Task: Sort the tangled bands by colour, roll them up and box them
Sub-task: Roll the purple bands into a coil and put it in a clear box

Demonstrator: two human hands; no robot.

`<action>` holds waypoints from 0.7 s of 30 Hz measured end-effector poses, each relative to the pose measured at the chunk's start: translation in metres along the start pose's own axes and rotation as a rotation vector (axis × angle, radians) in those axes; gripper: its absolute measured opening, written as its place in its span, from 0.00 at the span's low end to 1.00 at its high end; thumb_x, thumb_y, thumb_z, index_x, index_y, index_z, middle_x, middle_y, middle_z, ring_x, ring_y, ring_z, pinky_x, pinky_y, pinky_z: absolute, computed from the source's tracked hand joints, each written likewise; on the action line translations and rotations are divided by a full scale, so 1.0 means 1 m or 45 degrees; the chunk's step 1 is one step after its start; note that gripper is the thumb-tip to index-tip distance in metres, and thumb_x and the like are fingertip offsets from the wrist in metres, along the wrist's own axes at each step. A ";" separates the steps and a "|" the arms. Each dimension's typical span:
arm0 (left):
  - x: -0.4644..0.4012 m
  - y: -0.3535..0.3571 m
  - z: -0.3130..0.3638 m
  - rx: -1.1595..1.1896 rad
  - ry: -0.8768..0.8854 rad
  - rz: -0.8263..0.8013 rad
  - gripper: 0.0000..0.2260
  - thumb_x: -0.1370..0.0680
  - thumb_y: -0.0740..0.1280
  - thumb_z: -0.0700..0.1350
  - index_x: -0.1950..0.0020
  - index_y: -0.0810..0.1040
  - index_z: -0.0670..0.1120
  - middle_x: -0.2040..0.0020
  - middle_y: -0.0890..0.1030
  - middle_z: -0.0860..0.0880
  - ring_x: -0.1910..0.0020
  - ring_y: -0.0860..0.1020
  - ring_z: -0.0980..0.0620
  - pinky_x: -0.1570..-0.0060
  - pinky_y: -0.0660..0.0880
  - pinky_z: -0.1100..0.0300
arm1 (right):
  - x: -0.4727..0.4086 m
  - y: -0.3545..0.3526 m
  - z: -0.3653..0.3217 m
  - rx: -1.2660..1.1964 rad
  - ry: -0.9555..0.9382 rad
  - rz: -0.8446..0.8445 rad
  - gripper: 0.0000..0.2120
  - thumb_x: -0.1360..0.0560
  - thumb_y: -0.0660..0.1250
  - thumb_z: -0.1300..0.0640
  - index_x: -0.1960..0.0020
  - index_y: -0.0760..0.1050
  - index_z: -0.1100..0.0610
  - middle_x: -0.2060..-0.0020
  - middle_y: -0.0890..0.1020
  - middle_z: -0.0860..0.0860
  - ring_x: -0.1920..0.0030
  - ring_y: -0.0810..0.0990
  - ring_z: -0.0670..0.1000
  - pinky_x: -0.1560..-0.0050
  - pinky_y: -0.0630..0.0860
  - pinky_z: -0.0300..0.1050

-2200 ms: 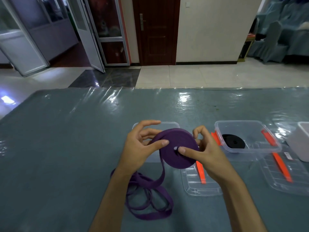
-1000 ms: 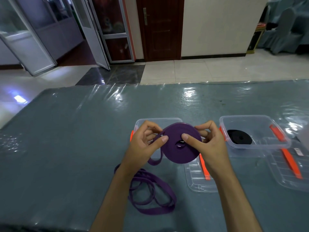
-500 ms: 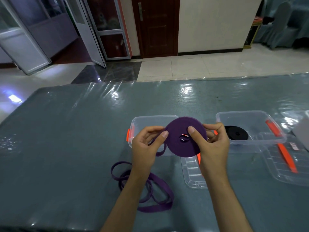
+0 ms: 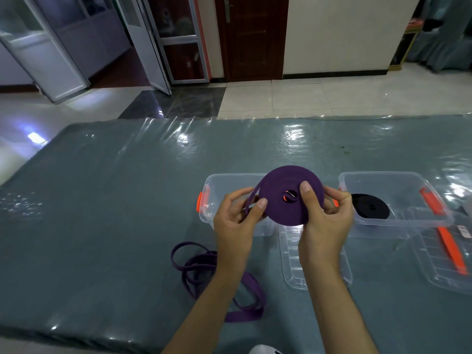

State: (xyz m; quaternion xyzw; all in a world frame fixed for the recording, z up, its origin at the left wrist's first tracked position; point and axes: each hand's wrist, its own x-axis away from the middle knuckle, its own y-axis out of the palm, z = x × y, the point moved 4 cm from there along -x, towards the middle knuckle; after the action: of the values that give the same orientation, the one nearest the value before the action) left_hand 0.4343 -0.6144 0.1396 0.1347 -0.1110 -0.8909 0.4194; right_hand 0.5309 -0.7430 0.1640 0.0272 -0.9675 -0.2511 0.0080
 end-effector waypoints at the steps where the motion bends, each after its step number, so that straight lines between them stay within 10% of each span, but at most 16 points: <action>1: 0.000 0.001 -0.002 -0.012 0.008 0.067 0.11 0.21 0.77 0.43 0.40 0.82 0.47 0.45 0.88 0.43 0.44 0.87 0.43 0.45 0.85 0.45 | -0.001 0.002 0.002 0.001 0.008 0.017 0.19 0.31 0.82 0.49 0.48 0.76 0.51 0.54 0.89 0.56 0.54 0.89 0.54 0.57 0.84 0.41; 10: -0.003 0.011 -0.030 0.266 -0.216 0.130 0.18 0.23 0.77 0.45 0.33 0.83 0.54 0.36 0.85 0.44 0.35 0.83 0.44 0.39 0.82 0.51 | -0.020 0.016 0.033 -0.077 0.168 0.036 0.10 0.25 0.78 0.57 0.51 0.76 0.55 0.55 0.87 0.50 0.47 0.87 0.56 0.45 0.84 0.54; 21: -0.050 -0.031 -0.044 0.131 -0.277 0.275 0.17 0.26 0.80 0.39 0.39 0.84 0.50 0.45 0.88 0.41 0.43 0.87 0.43 0.46 0.85 0.51 | -0.059 0.012 0.060 0.295 0.337 -0.587 0.12 0.18 0.70 0.58 0.38 0.82 0.45 0.52 0.85 0.52 0.50 0.87 0.52 0.50 0.86 0.51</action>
State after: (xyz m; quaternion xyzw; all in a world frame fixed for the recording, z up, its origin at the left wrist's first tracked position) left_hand 0.4577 -0.5600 0.0959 0.0459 -0.2151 -0.8430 0.4909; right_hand 0.5871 -0.6998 0.1173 0.2797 -0.9486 -0.1283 0.0737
